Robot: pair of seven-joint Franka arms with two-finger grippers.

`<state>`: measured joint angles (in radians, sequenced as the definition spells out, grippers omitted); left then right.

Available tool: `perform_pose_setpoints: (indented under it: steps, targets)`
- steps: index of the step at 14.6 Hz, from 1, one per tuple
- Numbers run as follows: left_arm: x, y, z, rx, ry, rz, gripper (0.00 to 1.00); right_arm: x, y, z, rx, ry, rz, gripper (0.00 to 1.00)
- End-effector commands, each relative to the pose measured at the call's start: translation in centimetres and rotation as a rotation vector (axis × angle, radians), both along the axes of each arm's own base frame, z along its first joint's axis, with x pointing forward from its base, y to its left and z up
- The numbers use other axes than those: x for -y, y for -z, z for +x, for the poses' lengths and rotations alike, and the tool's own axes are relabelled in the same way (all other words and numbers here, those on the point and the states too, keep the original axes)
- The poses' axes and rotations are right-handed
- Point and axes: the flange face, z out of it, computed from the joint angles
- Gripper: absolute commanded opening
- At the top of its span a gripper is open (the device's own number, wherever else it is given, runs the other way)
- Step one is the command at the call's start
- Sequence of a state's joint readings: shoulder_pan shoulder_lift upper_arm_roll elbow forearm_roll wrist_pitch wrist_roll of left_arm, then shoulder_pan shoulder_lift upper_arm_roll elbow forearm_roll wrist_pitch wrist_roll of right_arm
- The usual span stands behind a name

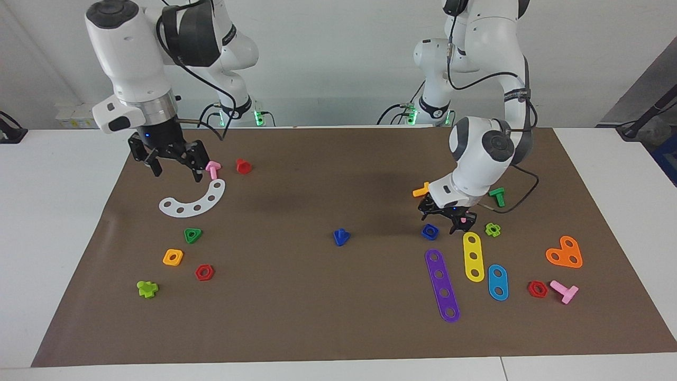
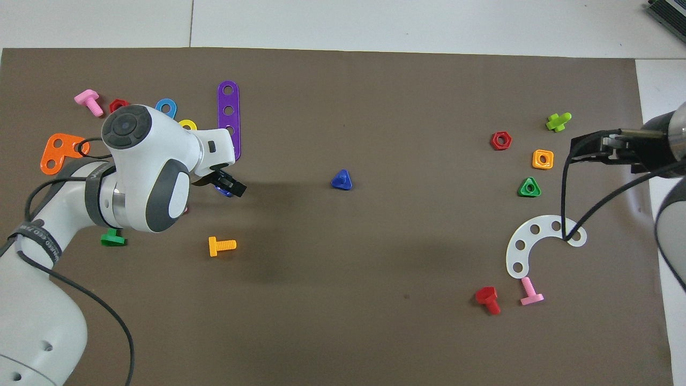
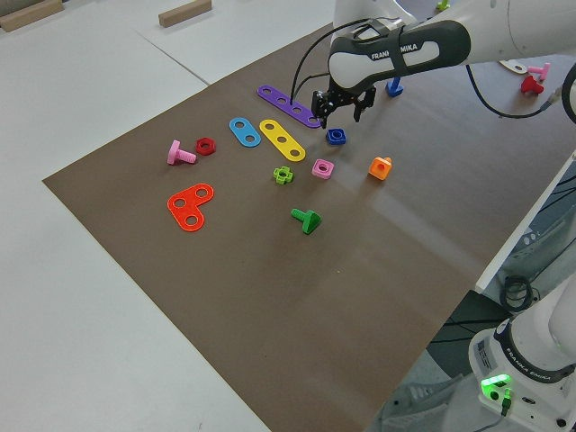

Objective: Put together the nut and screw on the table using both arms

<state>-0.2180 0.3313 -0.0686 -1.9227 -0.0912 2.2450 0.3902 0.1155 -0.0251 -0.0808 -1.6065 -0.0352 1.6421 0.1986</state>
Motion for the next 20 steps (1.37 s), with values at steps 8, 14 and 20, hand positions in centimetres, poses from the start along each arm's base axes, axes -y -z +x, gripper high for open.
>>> perform_pose_setpoints:
  steps: [8,14,20]
  targets:
    - [-0.1,3.2,-2.1,0.037,0.060,0.040,0.82,0.9,-0.4,-1.4,-0.069,-0.058,0.023,1.00]
    - [0.0,3.2,-2.1,0.037,0.061,0.040,0.59,1.5,-0.8,-1.6,-0.101,-0.078,-0.018,1.00]
    - [-0.1,2.8,-1.8,0.040,0.055,0.039,0.28,1.3,-0.8,-1.6,-0.096,-0.079,-0.017,1.00]
